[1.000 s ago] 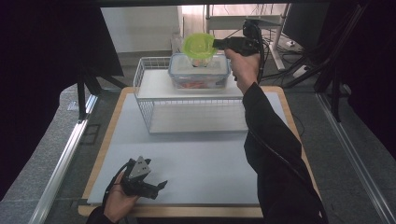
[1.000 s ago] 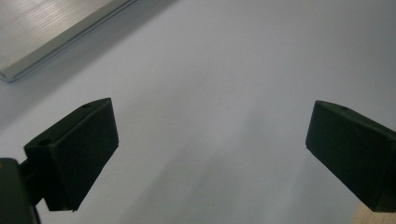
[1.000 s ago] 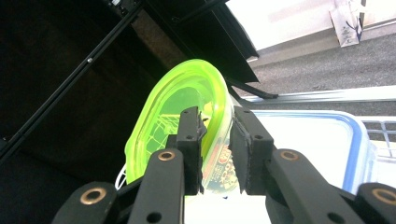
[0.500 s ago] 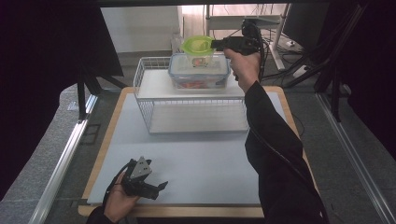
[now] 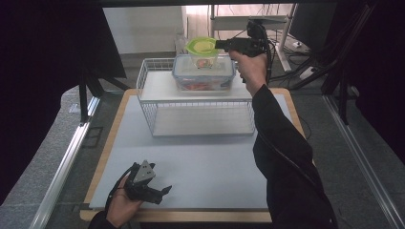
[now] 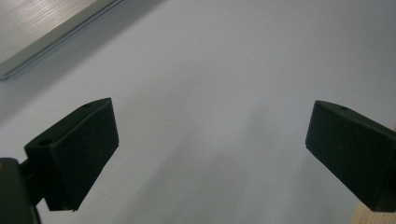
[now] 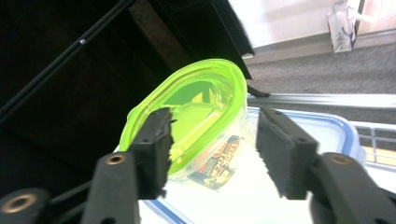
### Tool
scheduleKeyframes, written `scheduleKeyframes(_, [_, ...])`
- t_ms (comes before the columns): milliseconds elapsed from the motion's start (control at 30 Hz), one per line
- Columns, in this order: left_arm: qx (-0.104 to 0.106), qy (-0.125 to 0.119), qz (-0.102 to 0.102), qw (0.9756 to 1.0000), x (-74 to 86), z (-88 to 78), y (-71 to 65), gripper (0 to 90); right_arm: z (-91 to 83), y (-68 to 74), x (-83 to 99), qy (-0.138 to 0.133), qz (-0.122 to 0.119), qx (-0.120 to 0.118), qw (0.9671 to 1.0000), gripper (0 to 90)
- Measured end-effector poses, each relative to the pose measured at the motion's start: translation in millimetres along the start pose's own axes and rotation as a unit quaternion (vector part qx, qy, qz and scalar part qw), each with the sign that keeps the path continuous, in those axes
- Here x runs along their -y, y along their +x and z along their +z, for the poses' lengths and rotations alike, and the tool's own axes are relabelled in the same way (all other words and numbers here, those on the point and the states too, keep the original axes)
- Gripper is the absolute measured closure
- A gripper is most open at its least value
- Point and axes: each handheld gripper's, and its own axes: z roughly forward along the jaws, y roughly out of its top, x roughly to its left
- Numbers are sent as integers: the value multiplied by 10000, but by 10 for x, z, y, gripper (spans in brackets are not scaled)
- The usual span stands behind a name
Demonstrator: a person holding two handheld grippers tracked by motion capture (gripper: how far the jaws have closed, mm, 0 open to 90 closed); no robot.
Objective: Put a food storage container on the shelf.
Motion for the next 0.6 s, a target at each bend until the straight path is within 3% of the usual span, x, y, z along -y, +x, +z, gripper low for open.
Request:
scheduleKeyframes(233, [59,-87,-168,9998,-4,-20,18,24,-121,53,70,-61,-589,12,9982,289])
scheduleKeyframes(433, [120,-109,-266,9995,-7,-27,25,23,-269,104,232,-34,-1341,281,9906,218])
scheduleKeyframes(600, [119,-103,-267,9995,-8,-28,25,23,-381,102,413,17,-1546,209,9877,160])
